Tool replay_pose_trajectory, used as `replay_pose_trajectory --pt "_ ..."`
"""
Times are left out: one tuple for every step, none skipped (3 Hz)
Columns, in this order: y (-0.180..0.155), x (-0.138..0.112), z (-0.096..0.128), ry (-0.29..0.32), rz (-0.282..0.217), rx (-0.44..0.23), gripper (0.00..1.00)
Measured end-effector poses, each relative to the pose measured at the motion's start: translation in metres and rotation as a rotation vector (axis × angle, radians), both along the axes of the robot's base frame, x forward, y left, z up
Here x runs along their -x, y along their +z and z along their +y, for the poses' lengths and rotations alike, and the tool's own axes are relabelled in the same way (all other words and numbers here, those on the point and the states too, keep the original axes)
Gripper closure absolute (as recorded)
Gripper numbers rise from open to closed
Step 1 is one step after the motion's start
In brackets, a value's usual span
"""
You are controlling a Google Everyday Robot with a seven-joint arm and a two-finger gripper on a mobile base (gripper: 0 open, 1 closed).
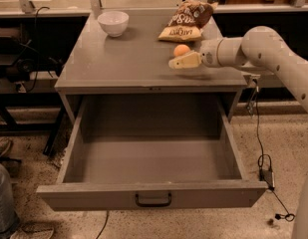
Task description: Pick orange from top drawer and place on counter
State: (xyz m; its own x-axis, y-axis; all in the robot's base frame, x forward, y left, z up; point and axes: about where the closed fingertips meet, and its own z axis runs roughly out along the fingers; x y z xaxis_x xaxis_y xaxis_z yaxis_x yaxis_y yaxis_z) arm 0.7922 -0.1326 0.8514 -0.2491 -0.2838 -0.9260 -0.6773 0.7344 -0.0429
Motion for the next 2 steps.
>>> replay_pose_trajectory --pt "0.013 0.022 -0.016 -0.026 -0.043 -0.009 0.0" --pt "0.023 0.065 -0.044 -0.089 -0.095 -0.036 0.0"
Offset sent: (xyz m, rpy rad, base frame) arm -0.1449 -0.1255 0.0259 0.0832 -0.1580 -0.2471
